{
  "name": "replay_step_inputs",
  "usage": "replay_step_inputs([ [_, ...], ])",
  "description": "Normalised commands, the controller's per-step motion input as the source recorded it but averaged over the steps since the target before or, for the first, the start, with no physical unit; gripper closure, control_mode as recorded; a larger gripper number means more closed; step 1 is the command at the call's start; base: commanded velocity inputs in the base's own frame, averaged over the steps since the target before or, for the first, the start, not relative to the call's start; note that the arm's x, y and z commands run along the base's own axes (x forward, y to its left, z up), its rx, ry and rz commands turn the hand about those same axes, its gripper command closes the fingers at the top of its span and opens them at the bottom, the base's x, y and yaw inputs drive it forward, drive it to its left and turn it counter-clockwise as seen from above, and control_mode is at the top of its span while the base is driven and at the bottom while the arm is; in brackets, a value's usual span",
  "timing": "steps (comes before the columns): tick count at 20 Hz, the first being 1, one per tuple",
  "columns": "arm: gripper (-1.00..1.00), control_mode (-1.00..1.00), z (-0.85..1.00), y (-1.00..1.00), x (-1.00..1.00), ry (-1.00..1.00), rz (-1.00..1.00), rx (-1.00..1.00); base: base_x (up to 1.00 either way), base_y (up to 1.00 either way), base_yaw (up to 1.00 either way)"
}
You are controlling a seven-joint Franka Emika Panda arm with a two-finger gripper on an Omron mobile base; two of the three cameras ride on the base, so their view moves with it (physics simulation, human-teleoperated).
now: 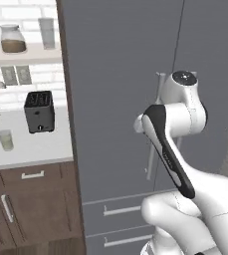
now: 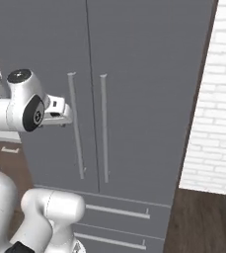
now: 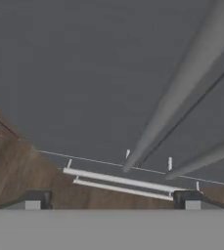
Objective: Grab a lemon wedge from the fridge and one ice cube from the ice bowl, and put them in the glass of lemonade.
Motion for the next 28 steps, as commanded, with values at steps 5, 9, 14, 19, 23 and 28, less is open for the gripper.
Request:
replay_step_inputs([
  [5,-1.0,1.0,0.0,0.0,0.0,0.0,0.0,0.0,0.21,1.0,0.0],
  [9,-1.0,1.0,0.0,0.0,0.0,0.0,0.0,0.0,0.32,1.0,0.0],
  [14,-1.0,1.0,0.0,0.0,0.0,0.0,0.0,0.0,0.5,1.0,0.0],
  [19,-1.0,1.0,0.0,0.0,0.0,0.0,0.0,0.0,0.68,1.0,0.0],
  [23,-1.0,1.0,0.0,0.0,0.0,0.0,0.0,0.0,0.53,0.81,-0.01],
  [28,-1.0,1.0,0.0,0.0,0.0,0.0,0.0,0.0,0.39,0.52,-0.08],
])
